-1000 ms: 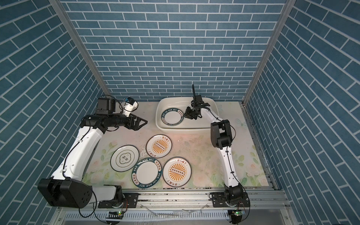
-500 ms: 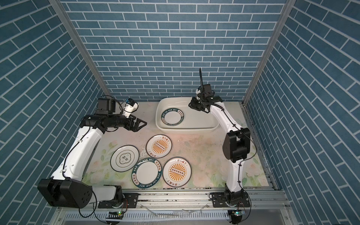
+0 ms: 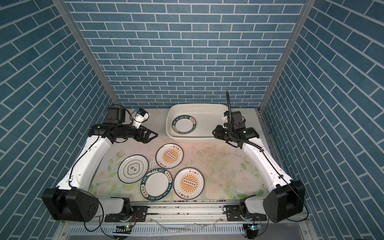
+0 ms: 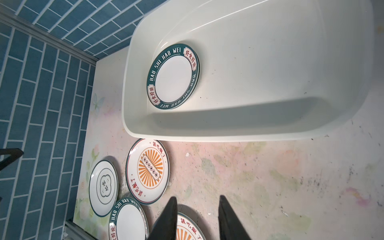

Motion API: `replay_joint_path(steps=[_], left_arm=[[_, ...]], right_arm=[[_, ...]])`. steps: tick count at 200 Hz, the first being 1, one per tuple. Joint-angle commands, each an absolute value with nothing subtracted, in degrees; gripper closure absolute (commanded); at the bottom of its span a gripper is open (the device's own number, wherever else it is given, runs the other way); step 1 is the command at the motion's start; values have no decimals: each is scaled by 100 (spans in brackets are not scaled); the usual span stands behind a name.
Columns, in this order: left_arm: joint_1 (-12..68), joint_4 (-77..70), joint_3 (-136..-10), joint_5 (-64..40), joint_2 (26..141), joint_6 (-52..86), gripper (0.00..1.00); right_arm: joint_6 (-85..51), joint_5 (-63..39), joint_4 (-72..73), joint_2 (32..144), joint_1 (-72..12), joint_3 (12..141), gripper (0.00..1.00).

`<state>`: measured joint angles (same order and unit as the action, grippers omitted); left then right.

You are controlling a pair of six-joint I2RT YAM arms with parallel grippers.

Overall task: Place the plates into the plastic bin on the countertop
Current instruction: Place the plate in the plastic bin, then pick up the plate from the bottom-center of the table.

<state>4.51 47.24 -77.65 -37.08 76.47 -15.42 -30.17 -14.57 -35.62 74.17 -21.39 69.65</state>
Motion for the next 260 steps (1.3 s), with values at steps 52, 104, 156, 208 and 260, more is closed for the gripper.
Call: replay_joint_path(steps=[52,104,156,208,260], left_arm=[[439,4736,-7600,-3352,7420,-1733,0],[439,4520,-7488,-3206,7530,-1526,0],[439,4589,-7608,-3388,7666,-1422,0],[435,4782,-7631,-3419,7707,-1520,0],[439,4928,-7653,-3575,7812,-1460,0]], right_arm=[[-3282,-1218,-3515,5949,-2159,5610,60],[-3189,-1113,-3986,5644,-2166,5484,56],[-3109,-1480,-4728,5601,-2163,5532,57],[-3400,-1876,-5466,4976,-2164,5400,58],[-3712,-2590,-5364,4789,-2165,4598,58]])
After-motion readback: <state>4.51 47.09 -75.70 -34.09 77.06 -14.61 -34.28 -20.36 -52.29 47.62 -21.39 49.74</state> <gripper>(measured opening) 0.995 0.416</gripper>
